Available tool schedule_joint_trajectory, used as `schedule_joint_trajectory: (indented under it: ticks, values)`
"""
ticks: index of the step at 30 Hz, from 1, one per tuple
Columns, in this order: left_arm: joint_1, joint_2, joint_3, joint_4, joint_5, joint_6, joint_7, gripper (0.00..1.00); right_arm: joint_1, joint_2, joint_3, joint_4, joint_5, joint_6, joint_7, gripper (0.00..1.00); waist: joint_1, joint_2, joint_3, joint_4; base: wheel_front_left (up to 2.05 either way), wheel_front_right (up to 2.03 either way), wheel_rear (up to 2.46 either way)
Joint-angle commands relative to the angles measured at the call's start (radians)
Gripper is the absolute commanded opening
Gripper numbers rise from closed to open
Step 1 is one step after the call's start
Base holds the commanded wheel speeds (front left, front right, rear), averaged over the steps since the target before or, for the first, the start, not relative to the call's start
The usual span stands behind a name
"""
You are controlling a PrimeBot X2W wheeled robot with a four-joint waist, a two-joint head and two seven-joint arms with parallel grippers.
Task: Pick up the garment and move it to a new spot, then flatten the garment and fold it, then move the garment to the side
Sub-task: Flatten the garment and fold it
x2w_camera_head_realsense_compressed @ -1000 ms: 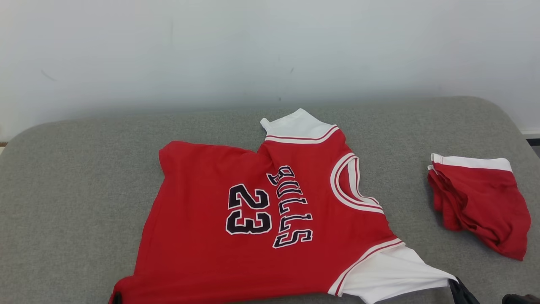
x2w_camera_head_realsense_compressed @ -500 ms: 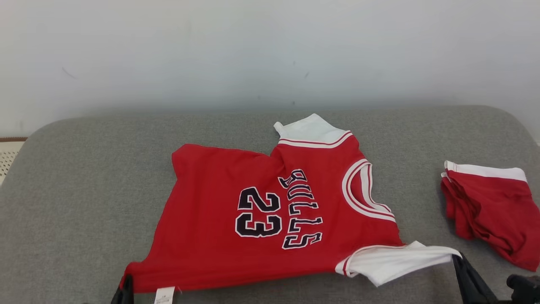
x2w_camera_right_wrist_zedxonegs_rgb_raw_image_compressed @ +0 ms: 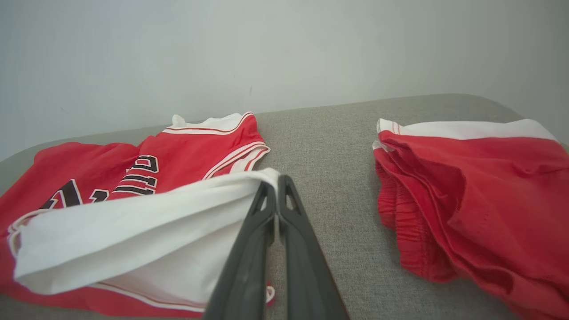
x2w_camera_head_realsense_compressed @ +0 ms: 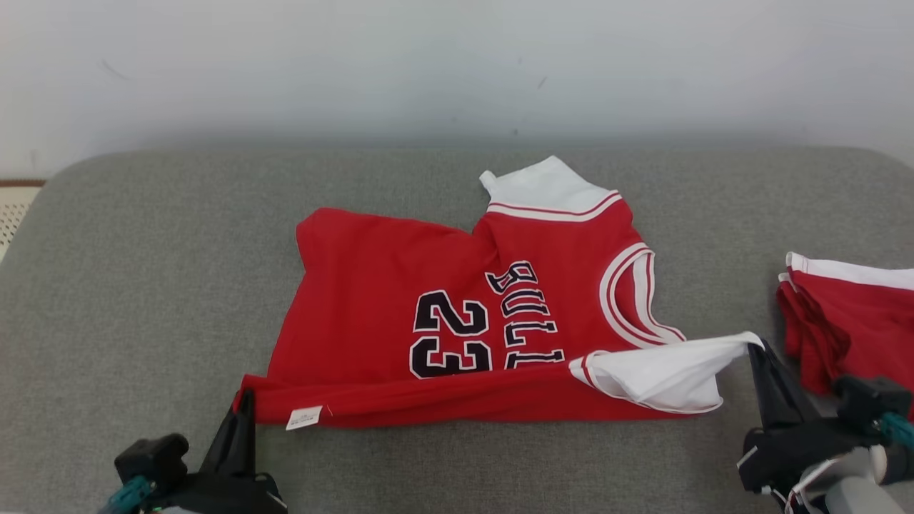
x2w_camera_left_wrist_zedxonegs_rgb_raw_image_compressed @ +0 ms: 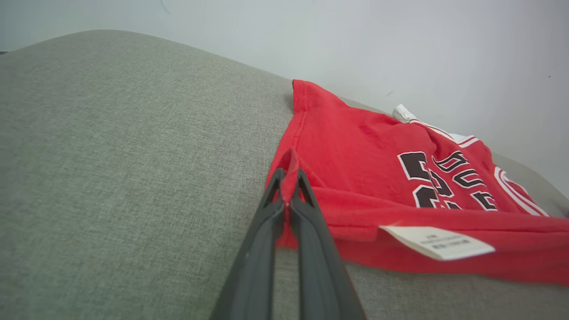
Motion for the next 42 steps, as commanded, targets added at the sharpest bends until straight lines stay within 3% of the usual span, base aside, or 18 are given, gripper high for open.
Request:
schedule_joint_trajectory:
  ticks: [1, 12, 27, 28, 29, 30, 31, 42]
  values:
    - [-0.019, 0.006, -0.002, 0.013, 0.002, 0.004, -0.001, 0.0, -0.023, 0.003, 0.006, 0.013, -0.009, -0.001, -0.001, 0.0, -0.0001, -0.0001, 0.034, 0.006, 0.0, 0.0, 0.0]
    - [-0.166, 0.005, -0.036, 0.09, 0.019, 0.027, -0.001, 0.0, -0.186, 0.008, 0.03, 0.118, -0.044, -0.001, -0.001, 0.0, -0.0001, -0.0001, 0.13, 0.018, 0.0, 0.0, 0.0]
    - [-0.256, 0.005, -0.044, 0.131, 0.004, 0.04, -0.001, 0.0, -0.293, 0.05, 0.025, 0.182, -0.08, -0.001, -0.001, 0.0, -0.0001, -0.0001, 0.195, 0.013, 0.0, 0.0, 0.0]
    - [-0.258, 0.005, -0.044, 0.131, 0.005, 0.041, -0.001, 0.0, -0.297, 0.056, 0.024, 0.184, -0.079, -0.001, -0.001, 0.11, -0.0001, -0.0001, 0.196, 0.013, 0.0, 0.0, 0.0]
    - [-0.26, 0.005, -0.044, 0.13, 0.007, 0.041, -0.001, 0.11, -0.3, 0.061, 0.021, 0.186, -0.077, -0.001, -0.001, 0.65, -0.0001, -0.0001, 0.196, 0.013, 0.0, 0.0, 0.0]
    - [-0.261, 0.005, -0.041, 0.126, 0.009, 0.043, -0.001, 0.41, -0.3, 0.063, 0.018, 0.188, -0.073, -0.001, -0.001, 1.0, -0.0001, -0.0001, 0.195, 0.012, 0.0, 0.0, 0.0]
    - [-0.259, 0.005, -0.04, 0.124, 0.009, 0.043, -0.001, 1.0, -0.298, 0.067, 0.015, 0.187, -0.069, -0.001, -0.001, 1.0, -0.0001, -0.0001, 0.195, 0.012, 0.0, 0.0, 0.0]
    - [-0.181, 0.005, -0.017, -0.003, 0.058, 0.075, -0.001, 1.0, -0.215, 0.093, -0.093, 0.072, -0.126, -0.001, 0.0, 1.0, -0.0001, -0.0001, 0.156, 0.008, 0.0, 0.0, 0.0]
